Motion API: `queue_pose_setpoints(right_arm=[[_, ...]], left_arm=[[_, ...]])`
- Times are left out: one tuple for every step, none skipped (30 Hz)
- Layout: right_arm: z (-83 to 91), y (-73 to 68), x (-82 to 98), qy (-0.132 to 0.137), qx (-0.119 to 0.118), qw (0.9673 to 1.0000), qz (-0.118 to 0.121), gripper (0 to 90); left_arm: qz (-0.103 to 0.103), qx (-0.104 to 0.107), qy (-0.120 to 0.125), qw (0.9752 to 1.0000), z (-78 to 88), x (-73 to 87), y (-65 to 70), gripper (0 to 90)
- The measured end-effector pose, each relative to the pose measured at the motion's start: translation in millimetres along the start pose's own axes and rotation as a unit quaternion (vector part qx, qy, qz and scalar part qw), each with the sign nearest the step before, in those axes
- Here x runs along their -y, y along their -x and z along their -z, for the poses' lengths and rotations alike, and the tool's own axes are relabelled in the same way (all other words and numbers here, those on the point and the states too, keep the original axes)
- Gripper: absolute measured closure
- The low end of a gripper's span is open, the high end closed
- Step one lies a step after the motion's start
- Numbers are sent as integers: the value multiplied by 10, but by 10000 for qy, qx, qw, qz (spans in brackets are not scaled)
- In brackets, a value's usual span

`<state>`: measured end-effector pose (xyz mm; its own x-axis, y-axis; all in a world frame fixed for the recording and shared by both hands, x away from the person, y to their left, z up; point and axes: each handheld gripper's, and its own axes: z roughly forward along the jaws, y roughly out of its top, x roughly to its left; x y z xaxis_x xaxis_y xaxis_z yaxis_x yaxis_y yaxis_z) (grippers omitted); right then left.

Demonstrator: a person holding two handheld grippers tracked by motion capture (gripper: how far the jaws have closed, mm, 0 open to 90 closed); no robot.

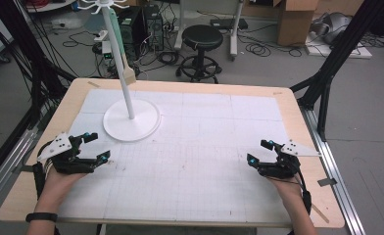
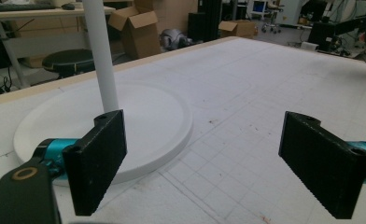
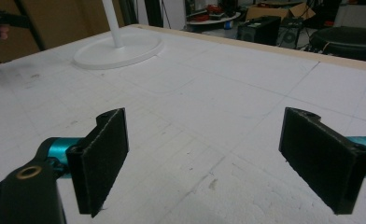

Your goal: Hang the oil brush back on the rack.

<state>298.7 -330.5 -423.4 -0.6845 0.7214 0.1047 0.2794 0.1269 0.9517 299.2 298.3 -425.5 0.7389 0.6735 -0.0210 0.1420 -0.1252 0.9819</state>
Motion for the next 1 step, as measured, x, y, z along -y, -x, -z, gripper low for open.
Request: queue_pose_setpoints(right_arm=[[0, -2, 0, 1, -24, 10000, -19, 149]], left_arm=[[-2, -2, -1, 10000, -1, 1, -2, 158]])
